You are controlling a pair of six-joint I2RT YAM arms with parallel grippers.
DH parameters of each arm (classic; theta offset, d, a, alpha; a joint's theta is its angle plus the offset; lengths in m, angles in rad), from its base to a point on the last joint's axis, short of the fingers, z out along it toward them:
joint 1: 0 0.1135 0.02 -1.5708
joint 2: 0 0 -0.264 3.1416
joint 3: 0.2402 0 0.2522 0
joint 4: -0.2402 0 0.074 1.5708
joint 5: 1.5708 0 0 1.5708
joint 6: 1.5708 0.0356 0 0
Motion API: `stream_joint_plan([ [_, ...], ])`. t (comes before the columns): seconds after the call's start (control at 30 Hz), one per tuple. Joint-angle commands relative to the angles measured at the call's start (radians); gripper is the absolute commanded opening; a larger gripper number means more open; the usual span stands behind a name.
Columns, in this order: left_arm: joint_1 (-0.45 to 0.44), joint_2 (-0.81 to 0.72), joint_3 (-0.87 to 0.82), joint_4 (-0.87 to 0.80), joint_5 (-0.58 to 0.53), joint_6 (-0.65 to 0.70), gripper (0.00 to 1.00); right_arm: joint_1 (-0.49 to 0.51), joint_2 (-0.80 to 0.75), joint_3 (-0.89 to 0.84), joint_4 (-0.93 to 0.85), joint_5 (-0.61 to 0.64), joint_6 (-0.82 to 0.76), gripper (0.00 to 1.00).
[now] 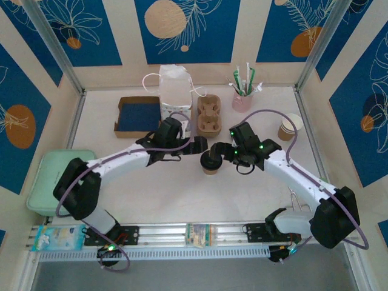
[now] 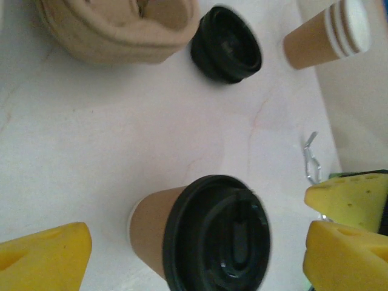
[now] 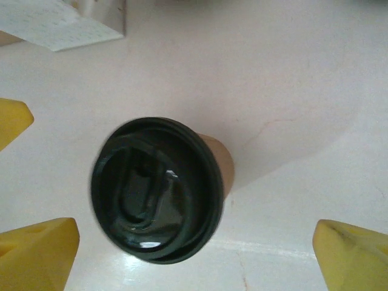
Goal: Pack the takeout coffee
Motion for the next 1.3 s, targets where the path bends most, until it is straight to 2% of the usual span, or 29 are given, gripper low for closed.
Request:
stream_joint_plan([
  [0.0, 0.03, -0.083, 0.016, -0.06, -0.007, -0.003, 0.92, 0.029, 0.03, 0.094, -0.113, 0.039, -0.001, 0.99],
  [0.17, 0.075, -0.189, -0.066, -0.124, -0.073, 0.0, 0.93, 0.106, 0.164, 0.272, -0.308, 0.149, 0.083, 0.99],
  [0.4, 0.113, -0.307, -0.174, -0.177, -0.115, 0.0, 0.93, 0.181, 0.331, 0.411, -0.425, 0.232, 0.128, 0.99],
  [0.7, 0.134, -0.361, -0.239, -0.186, -0.116, -0.003, 0.93, 0.196, 0.425, 0.424, -0.394, 0.225, 0.13, 0.94],
  [1.27, 0.153, -0.382, -0.283, -0.168, -0.103, -0.009, 0.93, 0.202, 0.475, 0.429, -0.353, 0.2, 0.118, 0.86],
])
